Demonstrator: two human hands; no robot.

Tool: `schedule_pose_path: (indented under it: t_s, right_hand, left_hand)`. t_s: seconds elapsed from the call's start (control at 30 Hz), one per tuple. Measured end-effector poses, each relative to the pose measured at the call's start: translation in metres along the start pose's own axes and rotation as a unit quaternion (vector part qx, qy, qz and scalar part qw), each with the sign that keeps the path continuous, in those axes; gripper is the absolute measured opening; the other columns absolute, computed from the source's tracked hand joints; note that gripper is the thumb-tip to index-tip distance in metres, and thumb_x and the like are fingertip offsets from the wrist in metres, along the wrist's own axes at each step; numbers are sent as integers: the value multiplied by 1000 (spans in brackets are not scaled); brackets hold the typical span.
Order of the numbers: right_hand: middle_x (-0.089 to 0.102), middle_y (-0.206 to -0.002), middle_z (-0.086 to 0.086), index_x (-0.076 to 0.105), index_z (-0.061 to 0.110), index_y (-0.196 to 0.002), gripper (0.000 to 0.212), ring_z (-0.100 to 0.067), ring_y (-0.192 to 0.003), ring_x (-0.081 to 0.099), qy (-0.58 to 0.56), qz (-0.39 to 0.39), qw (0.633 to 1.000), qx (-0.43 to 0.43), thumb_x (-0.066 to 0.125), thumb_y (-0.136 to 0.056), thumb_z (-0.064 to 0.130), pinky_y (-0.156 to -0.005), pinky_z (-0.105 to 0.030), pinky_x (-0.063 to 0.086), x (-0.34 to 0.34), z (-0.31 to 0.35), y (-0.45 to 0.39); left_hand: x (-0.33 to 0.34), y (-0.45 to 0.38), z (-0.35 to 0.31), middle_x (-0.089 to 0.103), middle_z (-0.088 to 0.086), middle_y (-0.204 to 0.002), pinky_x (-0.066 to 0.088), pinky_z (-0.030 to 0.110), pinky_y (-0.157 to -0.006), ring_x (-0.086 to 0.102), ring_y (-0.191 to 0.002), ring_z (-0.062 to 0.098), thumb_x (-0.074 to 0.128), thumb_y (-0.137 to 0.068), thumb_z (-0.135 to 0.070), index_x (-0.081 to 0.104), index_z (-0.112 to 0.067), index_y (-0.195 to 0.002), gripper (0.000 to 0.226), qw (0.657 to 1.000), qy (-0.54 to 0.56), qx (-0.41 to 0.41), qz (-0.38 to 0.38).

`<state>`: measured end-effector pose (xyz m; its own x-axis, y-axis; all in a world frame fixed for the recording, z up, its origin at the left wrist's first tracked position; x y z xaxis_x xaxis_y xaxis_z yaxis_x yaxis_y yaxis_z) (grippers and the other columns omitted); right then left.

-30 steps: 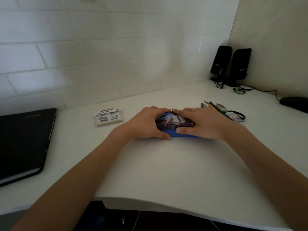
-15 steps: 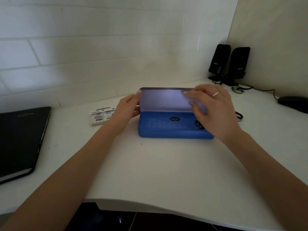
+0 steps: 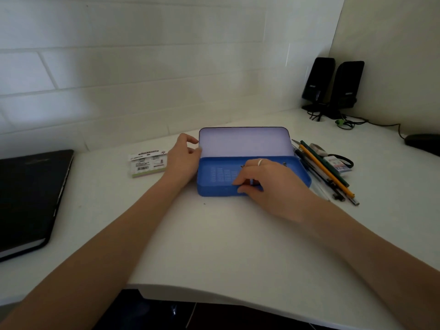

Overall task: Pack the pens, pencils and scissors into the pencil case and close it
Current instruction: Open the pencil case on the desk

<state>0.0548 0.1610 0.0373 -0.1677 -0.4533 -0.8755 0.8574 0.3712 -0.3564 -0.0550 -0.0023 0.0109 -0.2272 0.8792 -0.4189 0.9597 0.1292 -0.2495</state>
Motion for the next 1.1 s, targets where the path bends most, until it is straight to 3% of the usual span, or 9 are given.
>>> schedule_pose_path:
  t_s: [0.07,0.13,0.2,0.27,0.43,0.63,0.83,1.0,1.1]
  right_hand:
    - [55,-90,16,71,21,-98,15,-3,-87,52,-22,-16,999,25,63,-87,18,-81,-27,50,-1,-5,-1]
    - [58,-88,14,72,22,-95,13,-6,-89,57,-40,-30,997,53,64,-86,17,-82,-28,51,-1,-11,-1]
    - [59,-86,15,72,22,-93,12,-6,-86,58,-56,-41,995,71,65,-85,18,-82,-27,51,-2,-14,-1]
    - [58,-84,16,72,23,-92,10,-5,-83,56,-65,-47,994,80,66,-84,19,-81,-27,51,-2,-15,-1]
    - [59,-84,15,72,23,-89,9,-4,-80,54,-81,-72,986,124,70,-81,21,-76,-20,46,-3,-24,-2]
    - [61,-75,14,69,24,-76,9,-3,-69,50,-185,-127,963,148,75,-77,17,-64,-9,37,-13,-33,-3]
    - [56,-74,18,73,20,-83,5,3,-75,50,-128,-163,974,90,74,-78,18,-67,-3,35,-30,-20,1]
    - [55,-68,18,74,18,-80,9,10,-68,51,-182,-125,972,75,76,-75,12,-62,-3,36,-35,-9,4]
    - [58,-69,19,74,25,-80,11,7,-70,55,-155,-73,983,64,76,-75,15,-63,-6,38,-23,-4,4]
  left_hand:
    - [6,-1,0,63,2,-86,49,27,-73,58,-73,13,54,-90,-30,51,-20,-107,19,996,67,-19,62]
    - [19,2,-2,61,7,-116,46,29,-94,60,-94,12,59,-85,-41,50,-30,-113,31,972,122,-41,199]
    - [27,11,-3,47,-1,-137,36,30,-106,51,-117,9,71,-68,-44,41,-42,-128,67,937,79,-21,340]
    - [30,23,-3,35,-7,-144,32,32,-110,39,-130,10,79,-54,-42,30,-47,-136,96,910,8,15,415]
    - [34,29,-13,29,-11,-140,28,27,-108,31,-128,9,80,-52,-49,28,-44,-139,102,911,-146,101,372]
    - [31,26,-18,40,-8,-127,30,22,-101,39,-120,8,85,-58,-37,39,-28,-132,88,936,-118,143,298]
    - [31,24,-19,47,-7,-120,37,10,-86,47,-109,9,87,-56,-35,44,-21,-126,84,945,-101,150,273]
    - [31,19,-17,58,4,-106,47,38,-89,57,-97,21,75,-46,-58,54,-18,-106,75,946,-142,149,252]
    - [27,8,-7,48,12,-135,33,37,-105,48,-121,28,63,-60,-53,43,-20,-131,81,930,-235,144,244]
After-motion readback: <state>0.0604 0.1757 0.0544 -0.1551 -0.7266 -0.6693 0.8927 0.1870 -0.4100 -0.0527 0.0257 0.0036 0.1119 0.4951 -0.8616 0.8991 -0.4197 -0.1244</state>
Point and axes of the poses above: each hand's wrist, its own y-axis away from the middle knuckle, its own x-axis out of the palm, z = x × y, the point moved 8 cm from there along -y, towards the middle knuckle
